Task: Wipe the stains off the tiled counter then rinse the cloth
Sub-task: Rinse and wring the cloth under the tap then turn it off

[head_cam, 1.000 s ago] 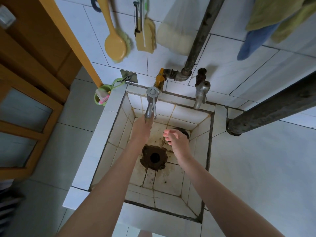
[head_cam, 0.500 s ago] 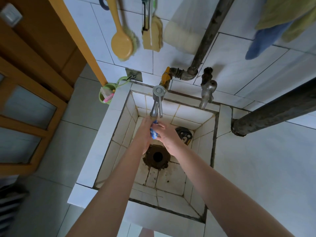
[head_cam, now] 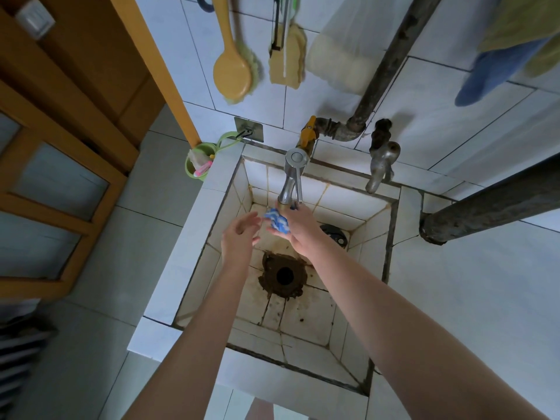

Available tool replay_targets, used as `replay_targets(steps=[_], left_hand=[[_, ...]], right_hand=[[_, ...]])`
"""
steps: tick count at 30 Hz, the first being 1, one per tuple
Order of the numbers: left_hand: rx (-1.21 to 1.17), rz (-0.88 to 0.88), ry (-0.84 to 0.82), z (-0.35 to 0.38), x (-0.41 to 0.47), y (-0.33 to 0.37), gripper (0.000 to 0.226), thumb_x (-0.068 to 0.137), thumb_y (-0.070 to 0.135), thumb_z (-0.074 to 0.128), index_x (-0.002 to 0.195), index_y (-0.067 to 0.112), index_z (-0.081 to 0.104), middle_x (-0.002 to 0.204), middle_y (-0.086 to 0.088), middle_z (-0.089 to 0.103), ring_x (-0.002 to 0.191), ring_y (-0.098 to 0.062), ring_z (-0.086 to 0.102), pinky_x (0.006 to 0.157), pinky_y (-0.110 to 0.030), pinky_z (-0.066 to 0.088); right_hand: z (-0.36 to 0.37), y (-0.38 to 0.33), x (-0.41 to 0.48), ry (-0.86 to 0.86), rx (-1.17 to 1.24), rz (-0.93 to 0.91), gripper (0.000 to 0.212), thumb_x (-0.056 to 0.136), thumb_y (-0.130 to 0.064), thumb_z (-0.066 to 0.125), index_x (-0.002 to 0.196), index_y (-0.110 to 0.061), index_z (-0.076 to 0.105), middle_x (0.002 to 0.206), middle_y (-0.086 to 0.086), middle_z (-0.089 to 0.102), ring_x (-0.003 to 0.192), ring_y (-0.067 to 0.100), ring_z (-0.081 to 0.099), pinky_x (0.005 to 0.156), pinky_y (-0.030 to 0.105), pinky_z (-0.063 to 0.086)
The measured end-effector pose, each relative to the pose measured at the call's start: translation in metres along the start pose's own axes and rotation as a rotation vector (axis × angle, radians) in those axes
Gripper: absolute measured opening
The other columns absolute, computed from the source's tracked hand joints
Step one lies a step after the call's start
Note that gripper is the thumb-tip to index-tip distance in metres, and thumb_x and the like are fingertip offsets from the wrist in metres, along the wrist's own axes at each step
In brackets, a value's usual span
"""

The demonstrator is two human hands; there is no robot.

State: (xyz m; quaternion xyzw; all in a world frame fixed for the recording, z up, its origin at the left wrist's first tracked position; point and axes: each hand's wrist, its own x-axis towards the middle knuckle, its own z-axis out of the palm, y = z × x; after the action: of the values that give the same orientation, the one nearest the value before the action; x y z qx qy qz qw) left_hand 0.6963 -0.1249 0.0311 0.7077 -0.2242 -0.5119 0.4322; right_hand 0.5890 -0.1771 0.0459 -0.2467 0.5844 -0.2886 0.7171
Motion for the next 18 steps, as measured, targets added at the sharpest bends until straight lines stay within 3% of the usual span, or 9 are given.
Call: replay_targets(steps=[1, 3, 4, 6, 8, 10, 14, 18], left_hand=[[0.018, -0.027, -0.003, -0.004, 0.002, -0.004, 0.025, 0.091, 0.001, 0.048, 0.111, 0.008, 0.063, 0.099, -0.005, 0.068, 0.086, -0.015, 0.063, 0.068, -0.022, 0.049], [0.103, -0.093, -0.066, -0.011, 0.002, -0.010, 0.026, 0.091, 0.002, 0.048, 0.113, 0.004, 0.061, 0.098, -0.006, 0.068, 0.086, -0.017, 0.061, 0.069, -0.024, 0.048], [0.149, -0.127, -0.105, -0.013, 0.000, -0.013, 0.027, 0.092, 0.002, 0.047, 0.115, 0.003, 0.060, 0.100, -0.007, 0.067, 0.090, -0.018, 0.060, 0.072, -0.024, 0.047], [0.222, -0.160, -0.164, -0.017, -0.007, -0.018, 0.030, 0.093, 0.002, 0.043, 0.119, 0.003, 0.058, 0.109, -0.010, 0.064, 0.097, -0.020, 0.058, 0.074, -0.022, 0.045], [0.268, -0.165, -0.203, -0.018, -0.012, -0.021, 0.031, 0.094, 0.003, 0.041, 0.120, 0.005, 0.057, 0.115, -0.012, 0.063, 0.103, -0.021, 0.057, 0.080, -0.026, 0.044], [0.297, -0.174, -0.227, -0.019, -0.014, -0.022, 0.030, 0.095, 0.003, 0.039, 0.120, 0.006, 0.056, 0.116, -0.012, 0.064, 0.105, -0.022, 0.058, 0.084, -0.028, 0.041], [0.326, -0.173, -0.239, -0.017, -0.015, -0.021, 0.030, 0.096, 0.004, 0.039, 0.121, 0.005, 0.056, 0.117, -0.013, 0.064, 0.107, -0.024, 0.058, 0.089, -0.030, 0.042], [0.331, -0.167, -0.244, -0.017, -0.015, -0.019, 0.030, 0.096, 0.005, 0.039, 0.121, 0.006, 0.056, 0.118, -0.013, 0.064, 0.109, -0.024, 0.058, 0.093, -0.032, 0.041]], right_hand=[[0.001, -0.002, 0.002, -0.016, 0.008, 0.000, 0.017, 0.098, -0.009, 0.042, 0.085, -0.004, 0.052, 0.077, 0.015, 0.052, 0.065, 0.025, 0.054, 0.084, 0.055, 0.050], [0.004, -0.005, 0.003, -0.050, 0.067, 0.012, 0.019, 0.098, -0.005, 0.040, 0.082, -0.006, 0.051, 0.074, 0.017, 0.052, 0.071, 0.029, 0.054, 0.094, 0.058, 0.044], [0.006, -0.008, 0.002, -0.065, 0.128, 0.035, 0.017, 0.097, -0.004, 0.040, 0.085, -0.007, 0.052, 0.081, 0.021, 0.054, 0.080, 0.032, 0.057, 0.090, 0.057, 0.048], [0.007, -0.012, 0.001, -0.072, 0.260, 0.097, 0.016, 0.098, -0.007, 0.041, 0.089, -0.009, 0.053, 0.093, 0.029, 0.055, 0.093, 0.037, 0.058, 0.067, 0.042, 0.057], [0.005, -0.010, 0.005, -0.042, 0.285, 0.139, 0.018, 0.099, -0.015, 0.041, 0.091, -0.011, 0.056, 0.082, 0.014, 0.050, 0.068, 0.023, 0.054, 0.043, 0.023, 0.045], [0.004, -0.005, 0.011, -0.007, 0.268, 0.159, 0.022, 0.100, -0.019, 0.038, 0.095, -0.010, 0.057, 0.080, 0.006, 0.049, 0.050, 0.010, 0.044, 0.032, 0.017, 0.031], [0.002, -0.001, 0.017, 0.000, 0.255, 0.169, 0.032, 0.101, -0.022, 0.029, 0.086, -0.011, 0.054, 0.062, 0.003, 0.052, 0.036, 0.007, 0.040, 0.029, 0.016, 0.025], [0.006, -0.001, 0.020, 0.053, 0.223, 0.150, 0.030, 0.101, -0.027, 0.030, 0.081, -0.021, 0.052, 0.042, -0.006, 0.047, 0.029, 0.005, 0.032, 0.028, 0.015, 0.021]])
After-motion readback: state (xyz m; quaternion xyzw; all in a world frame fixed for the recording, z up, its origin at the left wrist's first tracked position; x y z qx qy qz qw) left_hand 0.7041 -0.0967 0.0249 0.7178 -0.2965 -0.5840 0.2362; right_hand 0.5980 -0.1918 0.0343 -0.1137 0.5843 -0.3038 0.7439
